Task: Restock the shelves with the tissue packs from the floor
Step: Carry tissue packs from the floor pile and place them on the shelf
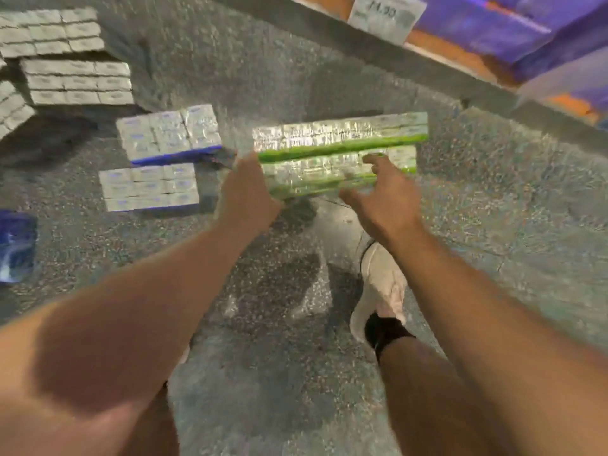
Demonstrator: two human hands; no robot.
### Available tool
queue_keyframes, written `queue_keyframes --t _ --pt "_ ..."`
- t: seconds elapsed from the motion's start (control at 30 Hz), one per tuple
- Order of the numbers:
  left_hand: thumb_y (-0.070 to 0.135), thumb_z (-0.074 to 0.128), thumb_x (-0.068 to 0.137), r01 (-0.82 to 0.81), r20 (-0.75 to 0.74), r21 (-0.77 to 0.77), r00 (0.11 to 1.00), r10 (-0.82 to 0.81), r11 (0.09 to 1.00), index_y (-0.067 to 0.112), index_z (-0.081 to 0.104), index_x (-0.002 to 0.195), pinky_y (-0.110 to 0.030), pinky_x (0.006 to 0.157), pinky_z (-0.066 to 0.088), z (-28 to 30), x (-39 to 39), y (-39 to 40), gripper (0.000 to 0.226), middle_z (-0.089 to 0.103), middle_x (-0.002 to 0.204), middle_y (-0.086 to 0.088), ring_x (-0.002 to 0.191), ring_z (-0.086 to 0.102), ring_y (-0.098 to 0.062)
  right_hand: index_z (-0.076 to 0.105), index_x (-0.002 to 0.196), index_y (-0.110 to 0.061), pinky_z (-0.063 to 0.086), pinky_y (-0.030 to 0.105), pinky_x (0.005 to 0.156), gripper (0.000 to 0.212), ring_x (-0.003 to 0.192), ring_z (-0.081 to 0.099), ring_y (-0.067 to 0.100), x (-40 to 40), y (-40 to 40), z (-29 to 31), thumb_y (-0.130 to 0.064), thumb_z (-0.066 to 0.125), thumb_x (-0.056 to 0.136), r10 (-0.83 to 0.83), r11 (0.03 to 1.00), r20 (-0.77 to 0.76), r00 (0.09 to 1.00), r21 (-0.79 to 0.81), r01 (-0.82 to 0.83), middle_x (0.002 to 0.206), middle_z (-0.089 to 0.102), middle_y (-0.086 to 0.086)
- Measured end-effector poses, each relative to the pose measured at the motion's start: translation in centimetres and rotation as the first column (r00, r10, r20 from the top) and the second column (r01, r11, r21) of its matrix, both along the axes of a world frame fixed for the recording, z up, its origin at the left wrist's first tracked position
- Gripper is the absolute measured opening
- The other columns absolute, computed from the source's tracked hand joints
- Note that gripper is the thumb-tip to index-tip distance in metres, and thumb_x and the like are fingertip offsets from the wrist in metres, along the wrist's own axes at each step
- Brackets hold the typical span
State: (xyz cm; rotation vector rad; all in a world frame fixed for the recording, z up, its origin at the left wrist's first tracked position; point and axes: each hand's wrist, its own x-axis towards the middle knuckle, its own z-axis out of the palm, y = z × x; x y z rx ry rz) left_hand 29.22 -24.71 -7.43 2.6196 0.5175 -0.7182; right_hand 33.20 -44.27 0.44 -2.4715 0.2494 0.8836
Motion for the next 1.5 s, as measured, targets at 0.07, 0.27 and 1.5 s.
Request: queue_keyframes --t 0.07,0.27,1.5 --pt "0.032 0.08 0.072 0.094 0.007 0.194 0.995 -0.097 0.976 0.005 0.047 0.121 -0.038 0.082 0.047 -2.2 0.0 -0.7 0.065 0.058 0.111 -0.015 0.1 0.057 -0.033 0.041 0.143 -0.017 0.042 0.032 0.094 0.067 0.122 0.053 0.029 -1.0 -0.8 -1.4 -0.041 0.069 0.088 0.05 0.999 -0.024 0.998 0.011 -0.049 0.138 0.054 0.01" --pt "0.024 0.065 0.076 0.245 0.011 0.247 0.967 -0.255 0.938 0.011 0.056 0.113 -0.044 0.079 0.051 2.4 0.9 0.2 0.04 0.062 0.102 -0.01 0.096 0.058 -0.032 0.04 0.143 -0.015 0.042 0.035 0.098 0.07 0.121 0.053 0.027 -3.1 -1.5 4.0 -0.032 0.074 0.085 0.104 0.994 -0.029 0.994 -0.039 -0.105 0.133 0.056 0.009" --pt "0.032 0.057 0.069 -0.872 0.87 -0.021 0.225 0.439 0.488 0.029 0.067 0.119 -0.029 0.103 0.042 96.2 -36.8 22.0 0.051 0.063 0.123 0.004 0.114 0.058 -0.016 0.063 0.111 -0.018 0.048 0.042 0.076 0.073 0.089 0.06 0.028 -17.9 41.1 75.6 -0.079 0.037 0.082 0.252 -0.016 0.961 0.112 0.12 -0.993 0.094 0.066 0.004"
